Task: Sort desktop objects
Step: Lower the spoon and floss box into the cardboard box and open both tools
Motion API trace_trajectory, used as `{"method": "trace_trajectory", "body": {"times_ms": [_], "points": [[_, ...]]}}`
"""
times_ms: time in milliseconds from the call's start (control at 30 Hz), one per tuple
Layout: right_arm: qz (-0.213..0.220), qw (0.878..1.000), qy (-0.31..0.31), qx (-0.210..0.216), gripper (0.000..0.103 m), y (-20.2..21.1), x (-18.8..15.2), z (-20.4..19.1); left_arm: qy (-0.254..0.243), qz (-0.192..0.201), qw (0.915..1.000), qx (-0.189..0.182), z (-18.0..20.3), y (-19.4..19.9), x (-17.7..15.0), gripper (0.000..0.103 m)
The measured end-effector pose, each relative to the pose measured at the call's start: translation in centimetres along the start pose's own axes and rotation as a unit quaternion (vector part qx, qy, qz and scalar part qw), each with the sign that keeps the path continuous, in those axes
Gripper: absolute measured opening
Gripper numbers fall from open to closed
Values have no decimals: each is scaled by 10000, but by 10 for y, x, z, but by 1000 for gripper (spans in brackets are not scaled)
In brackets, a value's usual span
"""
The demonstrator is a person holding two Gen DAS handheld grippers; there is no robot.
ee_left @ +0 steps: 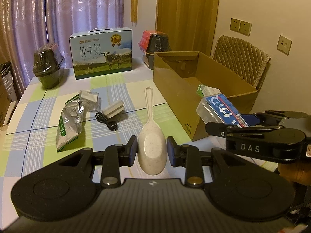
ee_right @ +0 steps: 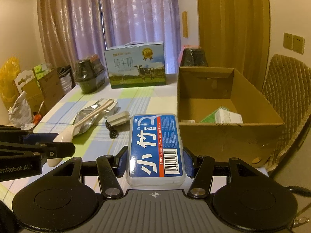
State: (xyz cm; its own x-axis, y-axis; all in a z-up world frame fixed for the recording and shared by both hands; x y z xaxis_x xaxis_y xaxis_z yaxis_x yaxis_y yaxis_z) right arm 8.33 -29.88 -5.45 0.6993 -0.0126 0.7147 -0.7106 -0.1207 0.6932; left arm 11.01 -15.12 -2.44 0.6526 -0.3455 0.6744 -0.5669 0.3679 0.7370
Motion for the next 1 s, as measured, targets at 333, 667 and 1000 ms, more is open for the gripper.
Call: {"method": "trace_trajectory", "body": {"times_ms": [333,667,1000], "points": [[150,9998,-99,-112,53,7,13,20,-137,78,9998,-95,18,-3,17,27],[375,9981,-301,-398,53,11,42,69,-369,241,9982,-415,59,-19,58,27],[548,9954,-446,-653,53,3,79,132,-564,290,9959,-638,101,-66,112,27]]}}
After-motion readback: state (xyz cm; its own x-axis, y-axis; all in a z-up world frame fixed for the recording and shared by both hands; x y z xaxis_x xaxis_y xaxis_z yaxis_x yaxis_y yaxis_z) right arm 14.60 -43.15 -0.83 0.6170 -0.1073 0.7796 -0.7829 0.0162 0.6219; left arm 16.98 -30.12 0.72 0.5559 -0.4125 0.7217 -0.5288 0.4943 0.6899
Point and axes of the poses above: each gripper's, at about its wrist camera, not at the fingertips, and y roughly against the way its jaws point, z to its right, x to its top, the point moved 10 cm from there along -y, roughly the way its jaws point, and after that the axes turned 10 degrees about -z, right-handed, at the moved point
